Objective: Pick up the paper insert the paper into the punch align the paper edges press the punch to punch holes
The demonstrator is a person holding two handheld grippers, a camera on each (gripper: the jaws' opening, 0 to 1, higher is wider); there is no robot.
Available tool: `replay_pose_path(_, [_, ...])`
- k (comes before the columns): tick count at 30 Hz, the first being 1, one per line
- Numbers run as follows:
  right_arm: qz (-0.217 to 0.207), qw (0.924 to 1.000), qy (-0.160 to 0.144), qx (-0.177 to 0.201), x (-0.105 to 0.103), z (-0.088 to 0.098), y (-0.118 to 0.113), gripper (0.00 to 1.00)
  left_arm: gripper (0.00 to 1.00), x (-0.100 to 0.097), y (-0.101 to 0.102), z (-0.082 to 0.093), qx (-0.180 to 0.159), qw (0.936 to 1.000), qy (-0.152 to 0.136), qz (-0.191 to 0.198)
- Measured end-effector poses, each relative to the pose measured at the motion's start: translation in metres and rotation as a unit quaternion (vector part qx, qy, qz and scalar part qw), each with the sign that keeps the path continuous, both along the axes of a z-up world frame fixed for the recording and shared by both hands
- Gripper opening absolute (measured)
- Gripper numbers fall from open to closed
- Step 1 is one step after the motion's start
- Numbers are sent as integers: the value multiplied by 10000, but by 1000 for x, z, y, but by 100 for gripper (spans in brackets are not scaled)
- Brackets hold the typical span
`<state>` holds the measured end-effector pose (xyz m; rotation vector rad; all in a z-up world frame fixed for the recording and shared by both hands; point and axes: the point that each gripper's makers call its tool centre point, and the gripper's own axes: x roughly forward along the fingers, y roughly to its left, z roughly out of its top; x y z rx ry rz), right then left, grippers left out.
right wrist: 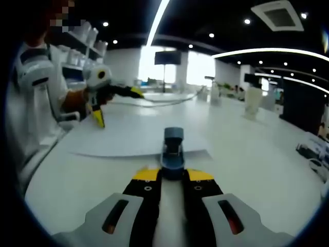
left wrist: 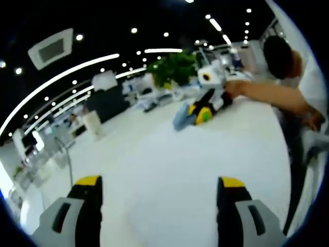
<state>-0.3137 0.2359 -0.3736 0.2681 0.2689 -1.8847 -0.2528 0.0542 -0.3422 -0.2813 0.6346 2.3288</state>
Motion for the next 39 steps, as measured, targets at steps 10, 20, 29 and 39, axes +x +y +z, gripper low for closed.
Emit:
replay_pose_path(10, [-2,10000,7,4,4,0,-3,21,89,-1,12,6,338,9977,-341,-472])
replay_pose_path(20, [-8,10000,-39,-28,3,0,-1,21,88,-17,32,6,513,9922,-552,-998])
replay_pose_path(29, [-19,10000,-71,-49,1,0,-1,21,81,-53,52,12,1080,9847,-647,-1206])
replay_pose_path(39, [-22,9999,-79,-59,0,0,0,21,76,-63,65,4,1173,9793,-818,-1433])
